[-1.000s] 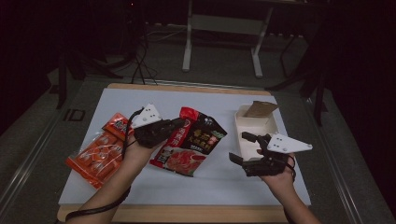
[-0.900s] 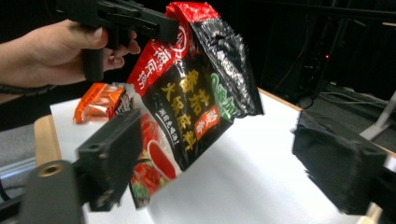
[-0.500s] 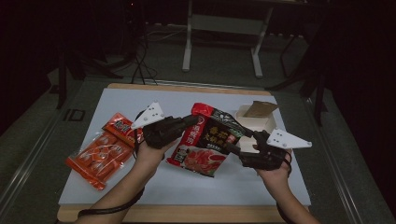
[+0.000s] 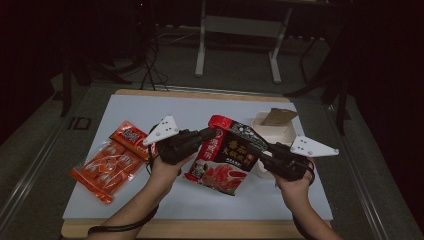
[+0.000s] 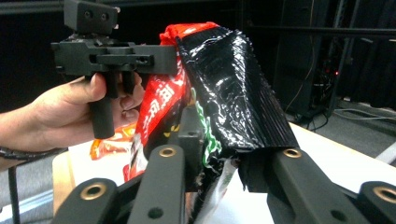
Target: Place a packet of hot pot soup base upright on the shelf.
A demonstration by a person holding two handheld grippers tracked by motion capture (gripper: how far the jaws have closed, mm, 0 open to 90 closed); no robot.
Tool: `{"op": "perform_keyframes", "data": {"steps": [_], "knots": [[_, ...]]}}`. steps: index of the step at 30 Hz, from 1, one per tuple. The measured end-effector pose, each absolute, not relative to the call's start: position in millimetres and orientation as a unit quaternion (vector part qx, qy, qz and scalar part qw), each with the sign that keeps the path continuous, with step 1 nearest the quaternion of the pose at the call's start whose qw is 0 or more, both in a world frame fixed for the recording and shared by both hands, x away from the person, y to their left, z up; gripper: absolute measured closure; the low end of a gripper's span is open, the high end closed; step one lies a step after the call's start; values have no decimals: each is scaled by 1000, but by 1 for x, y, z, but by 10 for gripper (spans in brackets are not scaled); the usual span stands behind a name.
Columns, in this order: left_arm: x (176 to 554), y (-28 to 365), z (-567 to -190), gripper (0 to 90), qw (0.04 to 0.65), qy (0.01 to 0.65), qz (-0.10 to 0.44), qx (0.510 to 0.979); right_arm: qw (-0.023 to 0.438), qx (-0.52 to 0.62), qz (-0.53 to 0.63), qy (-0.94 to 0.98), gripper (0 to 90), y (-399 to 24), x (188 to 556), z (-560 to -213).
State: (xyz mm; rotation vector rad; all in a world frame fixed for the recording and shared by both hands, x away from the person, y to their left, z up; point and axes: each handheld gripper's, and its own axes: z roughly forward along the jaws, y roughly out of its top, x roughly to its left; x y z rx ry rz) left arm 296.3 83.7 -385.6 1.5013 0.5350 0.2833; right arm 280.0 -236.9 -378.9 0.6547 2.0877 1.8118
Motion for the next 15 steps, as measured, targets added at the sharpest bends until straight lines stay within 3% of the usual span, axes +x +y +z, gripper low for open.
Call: {"op": "perform_keyframes", "data": {"steps": [10,15], "knots": [[301,82,-388,862,676,232,127,687,170,235,615,733,781,-237,277,-369],[303,81,-389,744,672,237,122,691,180,237,611,734,782,-238,277,-366]]}}
